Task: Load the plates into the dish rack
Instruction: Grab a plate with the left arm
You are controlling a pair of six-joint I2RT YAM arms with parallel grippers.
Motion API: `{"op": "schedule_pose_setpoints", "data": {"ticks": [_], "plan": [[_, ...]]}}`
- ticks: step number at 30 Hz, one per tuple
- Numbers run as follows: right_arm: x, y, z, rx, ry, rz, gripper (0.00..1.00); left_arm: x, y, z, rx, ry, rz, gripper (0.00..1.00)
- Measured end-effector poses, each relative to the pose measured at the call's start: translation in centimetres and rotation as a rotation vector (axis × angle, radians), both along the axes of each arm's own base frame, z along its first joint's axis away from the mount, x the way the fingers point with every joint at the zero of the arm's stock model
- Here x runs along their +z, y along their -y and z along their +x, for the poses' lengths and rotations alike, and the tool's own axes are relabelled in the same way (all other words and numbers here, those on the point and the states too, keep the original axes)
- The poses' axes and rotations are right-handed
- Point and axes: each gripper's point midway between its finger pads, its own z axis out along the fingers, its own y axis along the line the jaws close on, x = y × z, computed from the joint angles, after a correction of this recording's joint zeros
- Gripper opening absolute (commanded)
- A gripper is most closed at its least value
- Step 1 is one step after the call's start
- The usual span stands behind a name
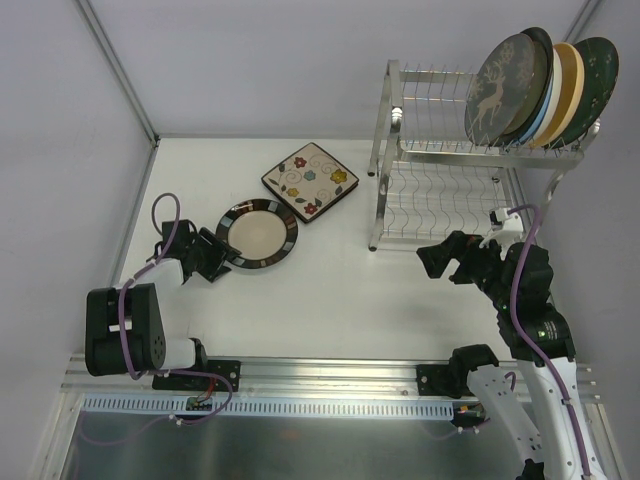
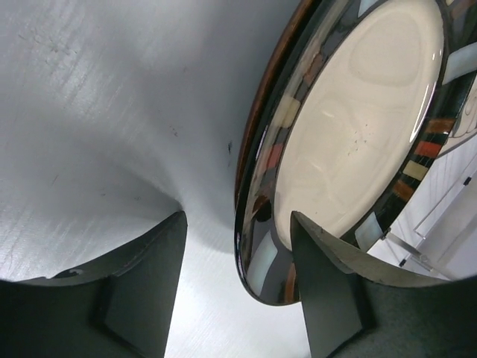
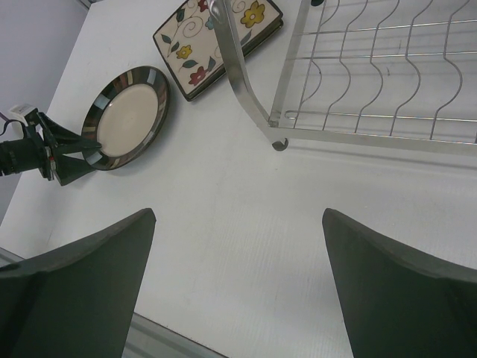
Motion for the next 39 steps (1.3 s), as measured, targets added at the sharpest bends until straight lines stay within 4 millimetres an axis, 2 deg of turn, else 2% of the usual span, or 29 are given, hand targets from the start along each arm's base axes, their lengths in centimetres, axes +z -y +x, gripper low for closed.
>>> {"op": "schedule_pose_setpoints", "data": {"ticks": [2, 5, 6, 10, 13, 23, 32, 35, 39], "plan": [[0.0, 0.0, 0.0, 0.0, 0.0, 0.0, 1.0, -0.1, -0.2, 0.0, 0.007, -0.002, 0.009, 0.53], [0.0, 0.0, 0.0, 0.0, 0.0, 0.0, 1.0, -0.2, -0.3, 0.0, 0.012, -0.005, 0.015, 0.39], [0.0, 0.0, 0.0, 0.0, 0.0, 0.0, 1.0, -0.1, -0.3, 0.1, 0.013, 0.0, 0.015, 0.31], [0.0, 0.0, 0.0, 0.0, 0.0, 0.0, 0.99, 0.5, 0.0, 0.7, 0.0, 0.021, 0.018, 0.19], [0.0, 0.0, 0.0, 0.0, 0.0, 0.0, 1.0, 0.6, 0.0, 0.8, 0.004, 0.023, 0.015, 0.14], [0.0, 0.0, 0.0, 0.0, -0.001, 0.002, 1.0, 1.4, -0.3, 0.0, 0.013, 0.024, 0.035, 0.08], [0.0, -0.1, -0.1, 0.004, -0.002, 0.005, 1.0, 1.7, -0.3, -0.9, 0.013, 0.004, 0.04, 0.06], [0.0, -0.2, -0.1, 0.005, -0.007, 0.011, 0.99, 1.6, -0.2, -0.9, 0.013, 0.002, 0.039, 0.02], [-0.5, -0.3, -0.1, 0.009, -0.019, 0.014, 1.0, 1.5, 0.4, -1.0, -0.001, -0.003, 0.045, 0.03]]}}
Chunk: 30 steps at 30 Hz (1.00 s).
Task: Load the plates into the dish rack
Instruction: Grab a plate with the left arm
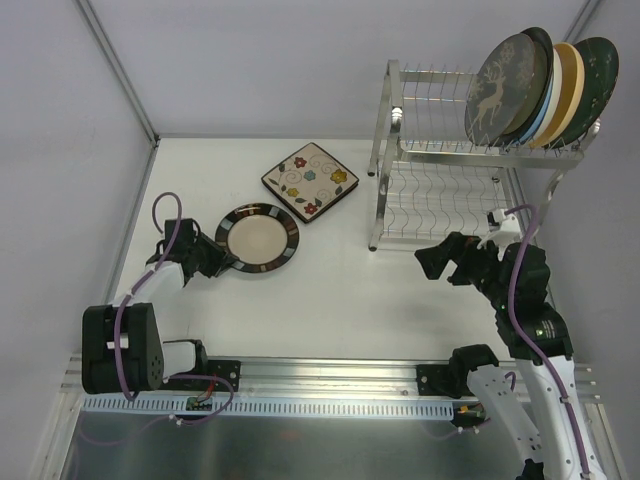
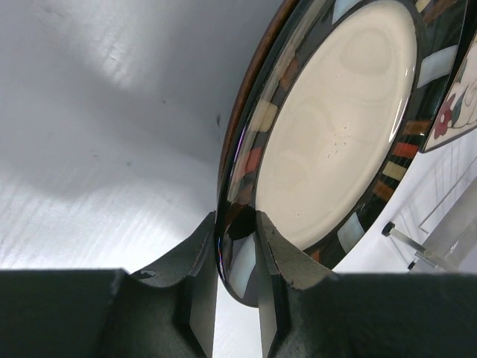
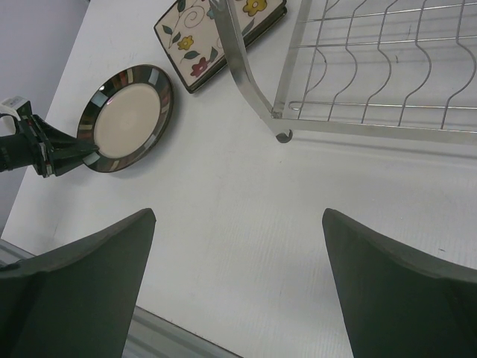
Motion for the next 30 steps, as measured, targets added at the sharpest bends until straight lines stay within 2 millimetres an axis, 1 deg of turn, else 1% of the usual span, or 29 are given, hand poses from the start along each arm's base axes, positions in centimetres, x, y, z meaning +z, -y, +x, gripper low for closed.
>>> {"op": "schedule_pose_setpoints", "data": {"ticks": [4, 8, 11, 12, 14, 15, 18, 21, 24, 25, 27, 28, 30], "plan": [[-0.5, -0.1, 0.0, 0.002, -0.014, 0.002, 0.99, -0.2, 1.1, 0.1, -0.03, -0.006, -0.003, 0.06], [-0.6, -0.1, 0.0, 0.002, -0.018, 0.004, 0.99, -0.6, 1.8, 0.3, -0.045, -0.019, -0.023, 0.19], [-0.6, -0.1, 0.0, 0.002, -0.018, 0.005, 1.0, -0.7, 1.8, 0.5, -0.046, -0.02, -0.027, 0.26], [-0.6, -0.1, 0.0, 0.002, -0.018, 0.005, 1.0, -0.7, 1.8, 0.6, -0.046, -0.019, -0.025, 0.31], [-0.6, -0.1, 0.0, 0.002, -0.018, 0.005, 1.0, -1.0, 1.8, 0.5, -0.046, -0.03, -0.021, 0.35], [-0.6, -0.1, 0.0, 0.001, -0.018, 0.005, 1.0, -1.1, 1.8, 0.4, -0.046, -0.037, -0.021, 0.39], [-0.6, -0.1, -0.1, 0.002, -0.015, 0.005, 1.0, -1.3, 1.6, 0.4, -0.041, -0.04, -0.011, 0.45], [-0.4, -0.1, -0.2, 0.002, -0.008, 0.007, 0.99, -1.3, 1.4, 0.4, -0.036, -0.04, -0.004, 0.45], [-0.4, -0.1, -0.2, 0.002, -0.006, 0.007, 1.0, -1.3, 1.4, 0.4, -0.034, -0.037, -0.001, 0.4], [-0.4, -0.1, -0.2, 0.002, -0.006, 0.007, 1.0, -1.2, 1.4, 0.4, -0.034, -0.033, -0.001, 0.35], [-0.4, -0.1, -0.2, 0.002, -0.006, 0.006, 1.0, -1.0, 1.4, 0.4, -0.032, -0.024, 0.0, 0.29], [-0.4, -0.1, -0.2, 0.002, -0.007, 0.006, 1.0, -0.8, 1.4, 0.4, -0.033, -0.018, 0.001, 0.24], [-0.4, -0.1, -0.2, 0.002, -0.008, 0.006, 1.0, -0.6, 1.4, 0.5, -0.033, -0.01, 0.001, 0.2]]}}
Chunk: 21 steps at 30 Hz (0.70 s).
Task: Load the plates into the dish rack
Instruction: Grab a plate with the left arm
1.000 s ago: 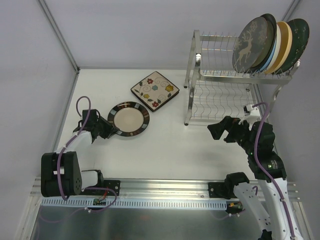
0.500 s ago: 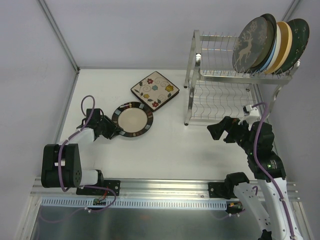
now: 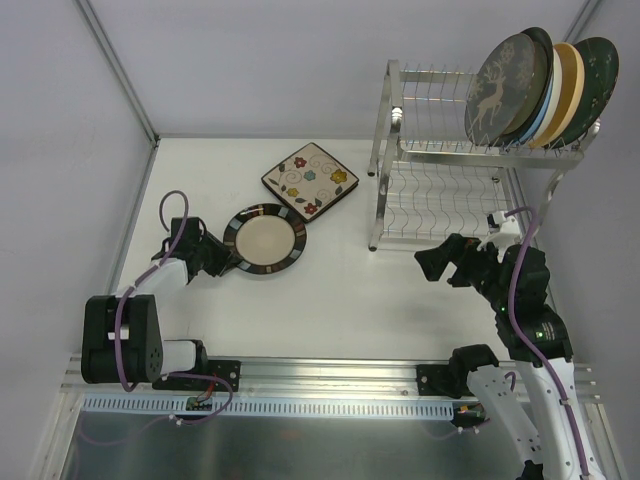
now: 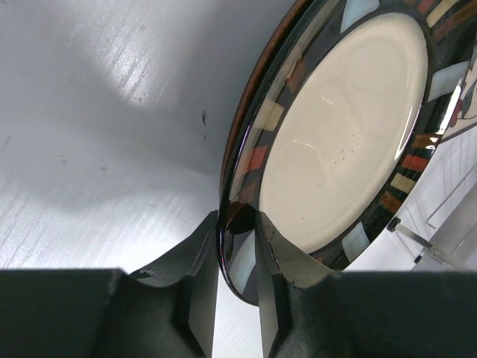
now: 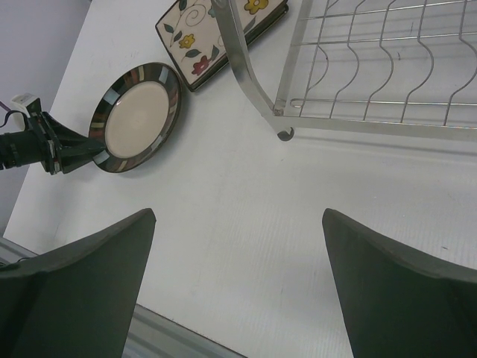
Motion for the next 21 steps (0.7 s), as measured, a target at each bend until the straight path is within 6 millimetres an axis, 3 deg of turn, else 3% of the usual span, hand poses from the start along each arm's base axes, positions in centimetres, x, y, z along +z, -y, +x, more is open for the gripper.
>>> {"op": "schedule_pose_setpoints", "data": {"ticks": [9, 21], "plan": [[-0.1, 0.0, -0.06, 0.0, -0.004, -0.001, 1.0, 0.56, 0.02, 0.06, 0.002, 0.017, -0.002, 0.12], [-0.1, 0.0, -0.06, 0.0, -0.004, -0.001, 1.0, 0.82, 0.06, -0.35, 0.0, 0.012, -0.004, 0.12]]}}
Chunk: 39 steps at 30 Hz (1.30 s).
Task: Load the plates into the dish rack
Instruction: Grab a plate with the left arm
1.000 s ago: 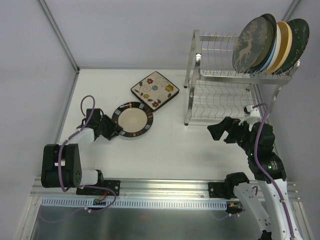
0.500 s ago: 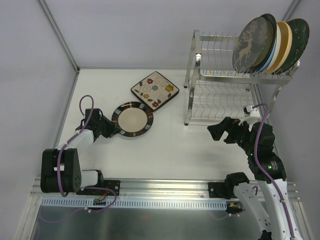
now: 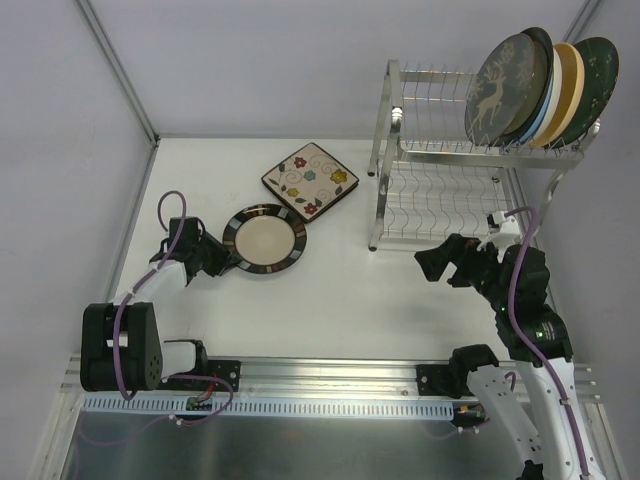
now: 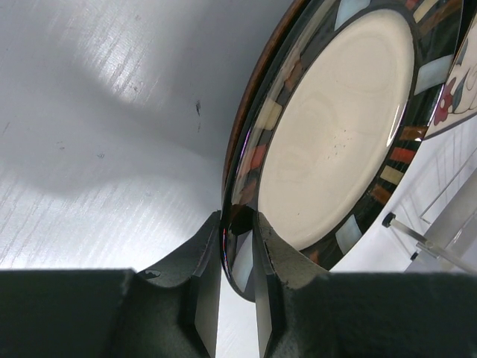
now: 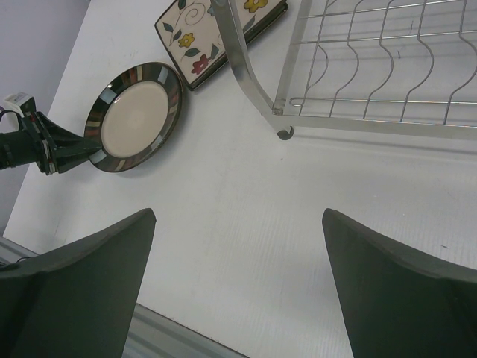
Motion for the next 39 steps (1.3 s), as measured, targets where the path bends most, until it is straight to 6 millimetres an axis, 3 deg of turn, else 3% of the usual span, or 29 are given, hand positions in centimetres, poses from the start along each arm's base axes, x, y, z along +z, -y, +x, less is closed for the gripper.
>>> {"op": "schedule_pose_setpoints", "data": {"ticks": [14, 23, 31, 39], "plan": [[0.0, 0.0, 0.0, -0.001, -0.001, 0.0, 1.0, -0.3, 0.0, -0.2, -0.012, -0.042, 0.005, 0.25], [-0.5, 0.1, 0.0, -0.004, -0.012, -0.003, 0.99, -0.5, 0.0, -0.4, -0.032, -0.07, 0.013, 0.25], [-0.5, 0.1, 0.0, -0.004, -0.011, -0.004, 1.0, 0.2, 0.0, -0.2, -0.044, -0.059, 0.019, 0.09], [-0.5, 0.0, 0.0, -0.002, -0.012, -0.003, 1.0, 2.0, 0.0, -0.5, -0.043, -0.014, 0.023, 0.0]]}}
